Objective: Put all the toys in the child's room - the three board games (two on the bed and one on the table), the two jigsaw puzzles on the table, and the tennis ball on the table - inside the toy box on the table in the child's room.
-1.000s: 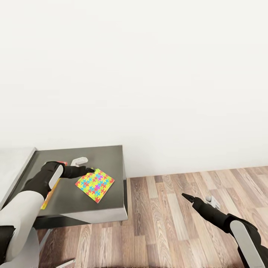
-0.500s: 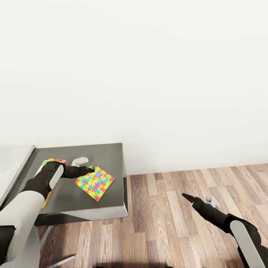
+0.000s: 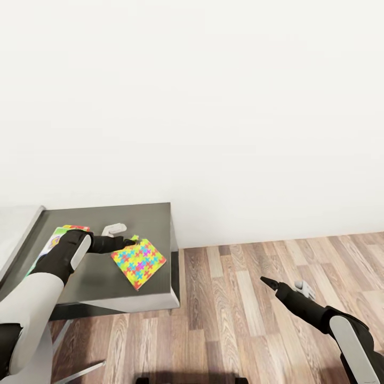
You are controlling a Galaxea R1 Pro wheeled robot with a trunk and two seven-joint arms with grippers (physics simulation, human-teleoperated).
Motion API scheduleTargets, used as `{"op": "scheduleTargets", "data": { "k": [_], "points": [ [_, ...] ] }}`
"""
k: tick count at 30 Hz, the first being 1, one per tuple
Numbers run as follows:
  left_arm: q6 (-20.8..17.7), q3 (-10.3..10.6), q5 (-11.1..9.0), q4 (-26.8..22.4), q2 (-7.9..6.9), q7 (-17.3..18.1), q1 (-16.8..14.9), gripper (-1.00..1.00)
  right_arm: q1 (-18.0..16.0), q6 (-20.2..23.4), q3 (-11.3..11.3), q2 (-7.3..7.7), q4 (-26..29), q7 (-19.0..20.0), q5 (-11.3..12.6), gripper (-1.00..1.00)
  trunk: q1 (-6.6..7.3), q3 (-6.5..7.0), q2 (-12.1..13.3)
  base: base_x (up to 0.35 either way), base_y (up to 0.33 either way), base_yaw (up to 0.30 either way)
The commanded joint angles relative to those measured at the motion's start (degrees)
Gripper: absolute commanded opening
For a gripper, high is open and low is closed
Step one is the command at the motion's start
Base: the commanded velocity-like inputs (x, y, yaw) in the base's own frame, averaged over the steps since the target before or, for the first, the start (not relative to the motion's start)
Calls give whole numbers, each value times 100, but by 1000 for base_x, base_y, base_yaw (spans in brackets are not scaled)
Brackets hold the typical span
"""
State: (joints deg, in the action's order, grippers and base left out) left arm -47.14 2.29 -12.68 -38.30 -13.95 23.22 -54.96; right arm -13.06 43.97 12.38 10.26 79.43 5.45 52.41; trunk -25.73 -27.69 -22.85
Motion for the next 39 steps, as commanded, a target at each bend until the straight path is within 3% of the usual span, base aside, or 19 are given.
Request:
{"op": "scheduleTargets", "data": {
  "k": [1,39],
  "points": [
    [-58,26,-172,129,-3,-10,3,100,-3,32,10,0,2,35,-28,100,-5,-10,-7,0,-34,1],
    [-58,26,-173,128,-1,7,3,100,-3,31,10,-1,-6,35,-21,100,-5,-11,-7,-44,-82,0]
  ]
}}
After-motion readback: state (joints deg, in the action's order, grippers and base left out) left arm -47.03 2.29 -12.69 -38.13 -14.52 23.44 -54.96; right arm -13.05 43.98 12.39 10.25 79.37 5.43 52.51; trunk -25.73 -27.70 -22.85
